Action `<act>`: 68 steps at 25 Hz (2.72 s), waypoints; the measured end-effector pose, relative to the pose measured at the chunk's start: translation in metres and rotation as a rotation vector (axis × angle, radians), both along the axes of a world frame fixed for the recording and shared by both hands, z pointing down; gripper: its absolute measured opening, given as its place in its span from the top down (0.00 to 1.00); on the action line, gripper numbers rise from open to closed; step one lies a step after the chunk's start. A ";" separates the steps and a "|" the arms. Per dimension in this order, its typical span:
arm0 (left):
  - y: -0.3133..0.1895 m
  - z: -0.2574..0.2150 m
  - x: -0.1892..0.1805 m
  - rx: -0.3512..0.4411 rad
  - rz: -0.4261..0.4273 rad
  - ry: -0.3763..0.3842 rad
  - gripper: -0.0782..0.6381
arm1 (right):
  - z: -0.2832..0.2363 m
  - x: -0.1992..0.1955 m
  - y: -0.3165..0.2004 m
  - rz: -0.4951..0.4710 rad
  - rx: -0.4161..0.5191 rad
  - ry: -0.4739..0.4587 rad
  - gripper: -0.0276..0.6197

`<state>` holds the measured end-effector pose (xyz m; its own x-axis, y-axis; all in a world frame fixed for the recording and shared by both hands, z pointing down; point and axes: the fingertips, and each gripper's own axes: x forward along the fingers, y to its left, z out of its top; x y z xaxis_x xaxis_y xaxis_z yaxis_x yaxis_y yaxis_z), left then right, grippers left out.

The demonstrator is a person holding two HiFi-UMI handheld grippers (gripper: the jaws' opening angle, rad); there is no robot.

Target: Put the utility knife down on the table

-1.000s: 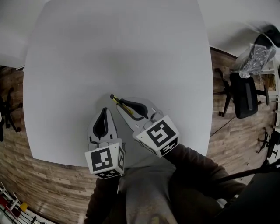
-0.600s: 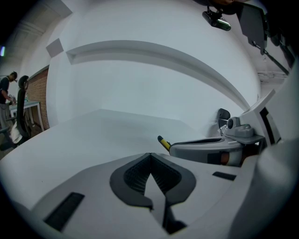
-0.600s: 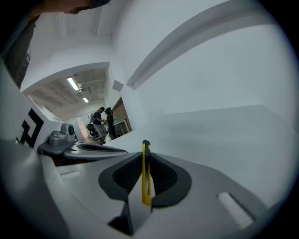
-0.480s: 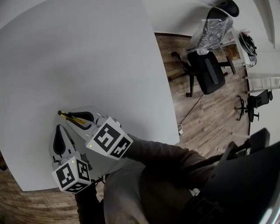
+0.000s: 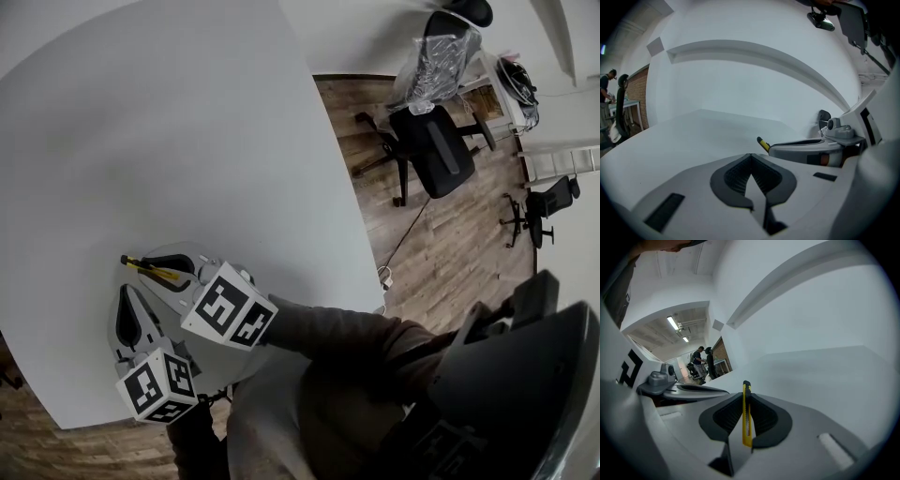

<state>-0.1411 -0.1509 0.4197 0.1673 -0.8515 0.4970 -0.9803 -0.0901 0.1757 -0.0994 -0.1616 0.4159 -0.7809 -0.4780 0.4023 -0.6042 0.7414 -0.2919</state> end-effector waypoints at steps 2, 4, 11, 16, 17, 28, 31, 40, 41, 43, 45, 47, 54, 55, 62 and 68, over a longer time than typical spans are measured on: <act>0.000 0.000 0.000 -0.001 0.000 0.001 0.89 | 0.000 0.000 0.000 0.001 -0.001 0.001 0.88; 0.000 0.000 0.000 0.000 -0.001 0.000 0.89 | 0.000 0.000 0.000 -0.001 -0.001 -0.001 0.88; 0.009 0.009 0.012 -0.008 0.003 0.017 0.89 | 0.005 0.011 0.009 0.000 -0.007 0.004 0.88; 0.005 0.010 -0.005 -0.021 0.000 0.018 0.89 | 0.006 -0.005 0.004 0.001 -0.012 0.009 0.88; 0.005 0.011 -0.009 -0.023 -0.002 0.019 0.89 | 0.007 -0.008 0.004 0.001 -0.012 0.010 0.88; 0.002 0.022 -0.016 -0.047 -0.010 0.029 0.89 | 0.022 -0.016 0.001 -0.006 -0.041 0.023 0.88; 0.001 0.025 -0.016 -0.053 -0.009 0.031 0.89 | 0.027 -0.016 0.001 -0.006 -0.051 0.027 0.88; -0.001 0.034 -0.016 -0.070 -0.007 0.036 0.89 | 0.037 -0.016 -0.001 0.000 -0.069 0.033 0.88; -0.001 0.035 -0.016 -0.071 -0.007 0.037 0.89 | 0.038 -0.016 -0.001 0.000 -0.071 0.034 0.88; -0.001 0.036 -0.017 -0.074 -0.007 0.038 0.89 | 0.039 -0.016 -0.001 0.001 -0.074 0.037 0.88; -0.002 0.037 -0.018 -0.077 -0.008 0.038 0.89 | 0.041 -0.017 -0.001 0.002 -0.078 0.038 0.88; -0.003 0.039 -0.019 -0.080 -0.010 0.037 0.89 | 0.043 -0.017 -0.001 0.003 -0.081 0.039 0.88; -0.001 0.043 -0.022 -0.084 -0.013 0.037 0.89 | 0.049 -0.018 -0.001 0.005 -0.084 0.044 0.87; -0.001 0.043 -0.022 -0.084 -0.013 0.036 0.89 | 0.050 -0.018 -0.001 0.005 -0.084 0.045 0.87; -0.002 0.045 -0.022 -0.088 -0.011 0.038 0.89 | 0.054 -0.019 0.000 0.003 -0.092 0.056 0.87; -0.002 0.049 -0.019 -0.095 -0.009 0.039 0.89 | 0.060 -0.017 0.001 -0.002 -0.105 0.066 0.87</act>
<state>-0.1605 -0.1527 0.4688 0.1805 -0.8022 0.5691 -0.9732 -0.0619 0.2214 -0.1161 -0.1609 0.4762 -0.7521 -0.4289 0.5004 -0.6232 0.7099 -0.3281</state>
